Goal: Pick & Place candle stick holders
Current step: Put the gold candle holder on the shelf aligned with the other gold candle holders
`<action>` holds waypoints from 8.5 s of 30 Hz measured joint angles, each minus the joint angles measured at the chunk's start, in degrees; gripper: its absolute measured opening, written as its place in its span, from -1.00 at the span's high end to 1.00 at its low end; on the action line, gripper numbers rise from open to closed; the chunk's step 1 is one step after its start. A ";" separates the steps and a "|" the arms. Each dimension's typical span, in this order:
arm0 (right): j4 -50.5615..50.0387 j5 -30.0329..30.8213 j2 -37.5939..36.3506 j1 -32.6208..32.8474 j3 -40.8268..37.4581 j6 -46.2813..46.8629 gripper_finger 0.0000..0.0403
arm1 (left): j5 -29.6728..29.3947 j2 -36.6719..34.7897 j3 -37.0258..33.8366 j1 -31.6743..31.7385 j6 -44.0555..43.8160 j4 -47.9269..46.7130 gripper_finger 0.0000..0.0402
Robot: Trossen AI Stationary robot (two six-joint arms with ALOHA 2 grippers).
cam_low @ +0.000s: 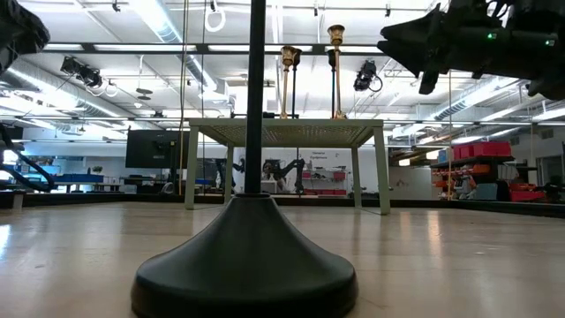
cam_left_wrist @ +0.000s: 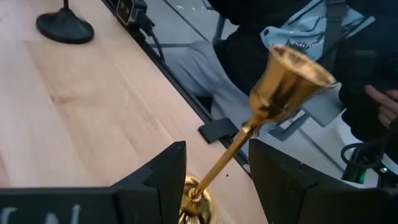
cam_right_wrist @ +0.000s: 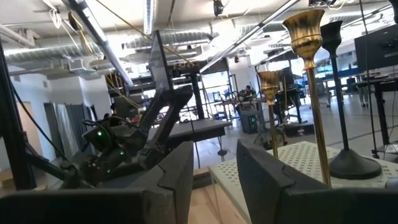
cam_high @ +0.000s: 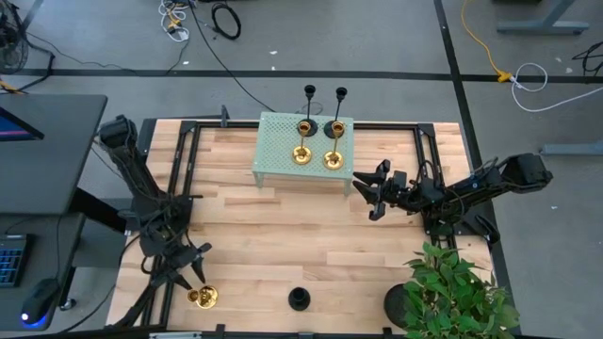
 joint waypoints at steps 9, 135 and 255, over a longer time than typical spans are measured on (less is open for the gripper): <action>-0.34 0.00 0.00 0.00 0.00 -0.02 0.39 | 0.91 11.33 0.02 -0.01 0.00 11.94 0.12; -15.72 -4.41 0.02 0.00 0.00 -1.90 0.39 | 29.28 26.02 38.01 93.51 34.62 -0.71 0.85; -17.08 -4.37 0.00 0.00 0.00 -0.30 0.39 | 20.51 25.96 38.03 93.29 34.68 1.62 0.30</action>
